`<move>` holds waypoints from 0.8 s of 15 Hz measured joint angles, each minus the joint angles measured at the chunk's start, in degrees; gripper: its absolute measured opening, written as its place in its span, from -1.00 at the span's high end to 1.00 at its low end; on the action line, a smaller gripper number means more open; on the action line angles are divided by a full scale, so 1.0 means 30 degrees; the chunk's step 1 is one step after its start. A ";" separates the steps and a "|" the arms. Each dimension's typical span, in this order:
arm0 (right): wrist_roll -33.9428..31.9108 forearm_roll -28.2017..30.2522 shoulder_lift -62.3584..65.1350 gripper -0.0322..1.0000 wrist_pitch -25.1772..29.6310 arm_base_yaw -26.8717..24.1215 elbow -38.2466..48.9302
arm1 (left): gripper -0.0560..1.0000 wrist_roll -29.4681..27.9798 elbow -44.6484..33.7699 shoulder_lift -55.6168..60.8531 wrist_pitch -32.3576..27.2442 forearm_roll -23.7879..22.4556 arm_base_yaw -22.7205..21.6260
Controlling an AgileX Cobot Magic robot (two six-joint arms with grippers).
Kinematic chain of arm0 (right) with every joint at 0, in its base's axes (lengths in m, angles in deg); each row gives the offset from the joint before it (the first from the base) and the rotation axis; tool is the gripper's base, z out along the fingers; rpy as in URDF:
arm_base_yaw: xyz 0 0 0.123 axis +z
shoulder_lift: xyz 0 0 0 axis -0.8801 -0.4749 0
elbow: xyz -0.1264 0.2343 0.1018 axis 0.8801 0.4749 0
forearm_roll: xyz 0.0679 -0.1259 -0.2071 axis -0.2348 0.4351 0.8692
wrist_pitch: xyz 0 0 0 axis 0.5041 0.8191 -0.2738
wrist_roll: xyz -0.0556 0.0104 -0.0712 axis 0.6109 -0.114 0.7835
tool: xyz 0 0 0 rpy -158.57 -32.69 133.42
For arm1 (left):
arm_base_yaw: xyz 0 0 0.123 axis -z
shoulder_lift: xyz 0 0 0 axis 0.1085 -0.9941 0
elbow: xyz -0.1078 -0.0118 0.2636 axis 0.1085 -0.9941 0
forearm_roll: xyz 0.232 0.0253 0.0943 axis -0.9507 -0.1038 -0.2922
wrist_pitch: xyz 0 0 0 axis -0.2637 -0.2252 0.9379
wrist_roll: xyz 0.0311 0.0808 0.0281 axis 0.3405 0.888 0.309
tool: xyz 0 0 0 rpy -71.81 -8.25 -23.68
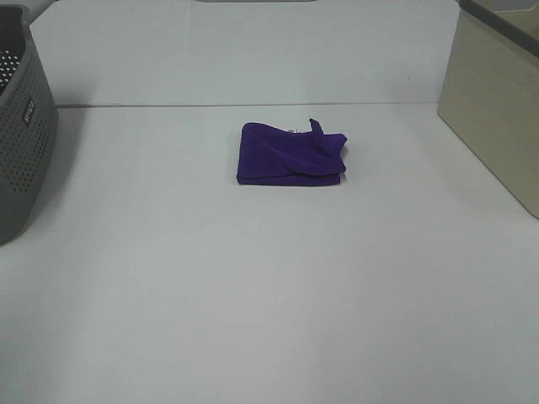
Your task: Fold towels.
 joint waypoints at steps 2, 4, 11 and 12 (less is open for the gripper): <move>0.0153 0.0115 0.3820 -0.59 0.0134 0.0000 0.2884 | -0.77 0.0210 -0.2445 0.5882 -0.0115 0.0038 0.0000; 0.0458 0.0000 0.4030 -0.59 0.0134 0.0019 0.3934 | -0.77 0.0745 -0.2884 0.8938 -0.1050 0.0210 0.0000; 0.1356 -0.0363 0.4030 -0.59 -0.2426 0.0019 0.6627 | -0.70 0.2349 -0.4660 1.0065 -0.0898 0.3094 0.0000; 0.1356 -0.0363 0.4030 -0.59 -0.2903 0.0019 0.6856 | -0.70 0.2349 -0.4660 1.0065 -0.0726 0.3228 0.0000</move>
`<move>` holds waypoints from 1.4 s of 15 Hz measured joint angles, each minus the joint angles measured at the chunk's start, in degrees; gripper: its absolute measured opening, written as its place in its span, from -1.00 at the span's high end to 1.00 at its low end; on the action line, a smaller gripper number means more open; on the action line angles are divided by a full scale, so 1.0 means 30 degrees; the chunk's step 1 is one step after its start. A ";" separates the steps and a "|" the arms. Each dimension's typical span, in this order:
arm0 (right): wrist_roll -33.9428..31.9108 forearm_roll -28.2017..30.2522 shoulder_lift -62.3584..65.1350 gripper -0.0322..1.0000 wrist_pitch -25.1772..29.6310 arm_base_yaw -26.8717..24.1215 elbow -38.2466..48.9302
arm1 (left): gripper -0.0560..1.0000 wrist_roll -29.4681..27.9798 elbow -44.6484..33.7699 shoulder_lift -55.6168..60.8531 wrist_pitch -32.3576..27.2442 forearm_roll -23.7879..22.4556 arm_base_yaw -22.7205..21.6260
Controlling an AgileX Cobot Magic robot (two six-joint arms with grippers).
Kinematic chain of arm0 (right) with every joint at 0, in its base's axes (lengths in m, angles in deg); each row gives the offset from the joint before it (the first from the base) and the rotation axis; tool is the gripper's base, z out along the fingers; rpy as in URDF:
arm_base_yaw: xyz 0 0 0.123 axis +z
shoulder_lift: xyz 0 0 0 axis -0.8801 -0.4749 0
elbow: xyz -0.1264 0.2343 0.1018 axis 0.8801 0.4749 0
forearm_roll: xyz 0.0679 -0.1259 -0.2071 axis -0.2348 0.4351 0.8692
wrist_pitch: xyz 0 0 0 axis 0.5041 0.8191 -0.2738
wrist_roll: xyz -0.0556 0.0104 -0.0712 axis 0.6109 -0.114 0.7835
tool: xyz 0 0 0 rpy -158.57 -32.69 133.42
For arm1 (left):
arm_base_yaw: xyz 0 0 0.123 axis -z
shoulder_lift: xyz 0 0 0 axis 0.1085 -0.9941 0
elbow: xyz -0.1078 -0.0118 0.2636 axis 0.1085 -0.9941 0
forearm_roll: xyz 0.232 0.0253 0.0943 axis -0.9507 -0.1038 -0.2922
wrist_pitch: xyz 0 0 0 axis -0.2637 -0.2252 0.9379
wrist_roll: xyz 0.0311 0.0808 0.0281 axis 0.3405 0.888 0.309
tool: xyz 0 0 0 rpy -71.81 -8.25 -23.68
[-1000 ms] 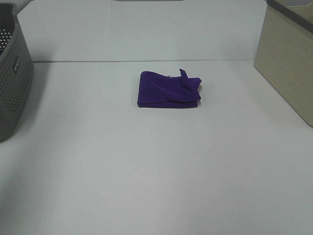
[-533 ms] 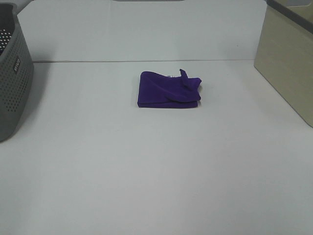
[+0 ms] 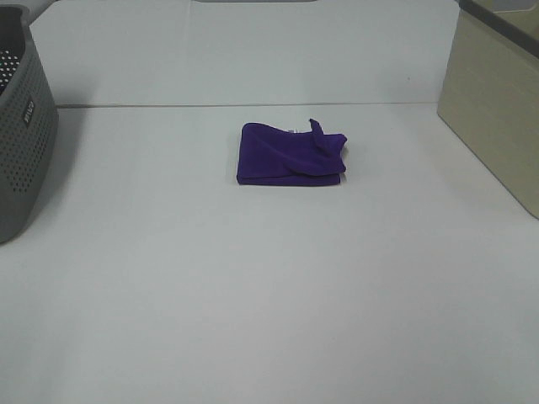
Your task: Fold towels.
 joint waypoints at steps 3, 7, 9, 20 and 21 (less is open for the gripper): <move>0.0000 0.0000 0.0000 -0.59 -0.0095 0.0000 0.0000 | -0.69 0.0038 0.0000 0.0000 0.0076 0.0134 0.0000; 0.0000 0.0000 0.0000 -0.59 -0.0134 -0.0783 0.0000 | -0.69 0.0057 0.0000 0.0000 0.0076 0.0134 -0.3629; 0.0000 0.0000 0.0000 -0.59 -0.0134 -0.2101 0.0000 | -0.69 0.0057 0.0000 0.0000 0.0076 0.0134 -0.4813; 0.0000 0.0000 0.0000 -0.59 -0.0134 -0.2998 0.0000 | -0.69 0.0076 0.0000 0.0000 0.0076 0.0134 -0.4851; 0.0000 0.0000 0.0000 -0.59 -0.0134 -0.2998 0.0000 | -0.69 0.0076 0.0000 0.0000 0.0076 0.0134 -0.4851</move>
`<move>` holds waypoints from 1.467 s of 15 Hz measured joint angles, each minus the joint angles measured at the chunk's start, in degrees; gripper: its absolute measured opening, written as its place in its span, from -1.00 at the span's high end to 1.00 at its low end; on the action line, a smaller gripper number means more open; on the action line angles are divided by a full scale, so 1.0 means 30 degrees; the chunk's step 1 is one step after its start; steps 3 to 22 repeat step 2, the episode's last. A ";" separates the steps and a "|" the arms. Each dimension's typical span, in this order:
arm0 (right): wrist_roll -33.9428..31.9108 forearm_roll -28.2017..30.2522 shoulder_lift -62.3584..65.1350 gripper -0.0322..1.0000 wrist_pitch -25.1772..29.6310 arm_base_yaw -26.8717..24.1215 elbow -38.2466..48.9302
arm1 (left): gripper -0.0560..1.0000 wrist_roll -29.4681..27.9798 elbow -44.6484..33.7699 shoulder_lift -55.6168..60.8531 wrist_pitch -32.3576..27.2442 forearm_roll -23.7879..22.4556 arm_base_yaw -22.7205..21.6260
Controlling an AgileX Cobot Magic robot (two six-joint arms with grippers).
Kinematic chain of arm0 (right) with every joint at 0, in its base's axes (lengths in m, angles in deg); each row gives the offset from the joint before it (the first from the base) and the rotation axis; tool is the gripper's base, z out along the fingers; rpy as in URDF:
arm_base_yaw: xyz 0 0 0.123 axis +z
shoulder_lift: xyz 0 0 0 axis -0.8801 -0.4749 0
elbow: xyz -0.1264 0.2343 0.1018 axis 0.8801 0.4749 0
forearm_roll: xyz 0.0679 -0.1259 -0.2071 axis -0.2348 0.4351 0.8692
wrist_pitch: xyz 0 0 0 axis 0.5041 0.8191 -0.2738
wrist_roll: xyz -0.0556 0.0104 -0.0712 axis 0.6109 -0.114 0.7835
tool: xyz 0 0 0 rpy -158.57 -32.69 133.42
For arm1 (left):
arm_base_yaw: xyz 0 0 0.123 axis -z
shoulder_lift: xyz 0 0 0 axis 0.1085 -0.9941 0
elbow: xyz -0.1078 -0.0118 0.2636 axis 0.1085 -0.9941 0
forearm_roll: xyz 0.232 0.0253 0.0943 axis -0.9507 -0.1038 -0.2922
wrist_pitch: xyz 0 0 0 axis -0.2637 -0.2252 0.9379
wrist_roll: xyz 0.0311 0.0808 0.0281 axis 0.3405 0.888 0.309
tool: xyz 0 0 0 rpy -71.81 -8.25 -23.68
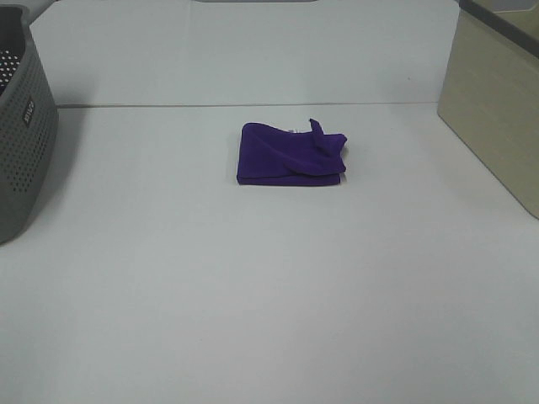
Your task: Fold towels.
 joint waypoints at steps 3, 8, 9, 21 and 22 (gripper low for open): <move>0.0000 0.0000 0.0000 -0.59 0.0000 0.0000 0.0000 | -0.69 0.0000 0.0000 0.0000 0.0000 0.0000 0.0000; 0.0000 0.0000 0.0000 -0.59 0.0000 0.0000 0.0000 | -0.69 0.0000 0.0000 0.0000 0.0000 0.0000 0.0000; 0.0000 0.0000 0.0000 -0.59 0.0000 0.0000 0.0000 | -0.69 0.0000 0.0000 0.0000 0.0000 0.0000 0.0000; 0.0000 0.0000 0.0000 -0.59 0.0000 0.0000 0.0000 | -0.69 0.0000 0.0000 0.0000 0.0000 0.0000 0.0000; 0.0000 0.0000 0.0000 -0.59 0.0000 0.0000 0.0000 | -0.69 0.0000 0.0000 0.0000 0.0000 0.0000 0.0000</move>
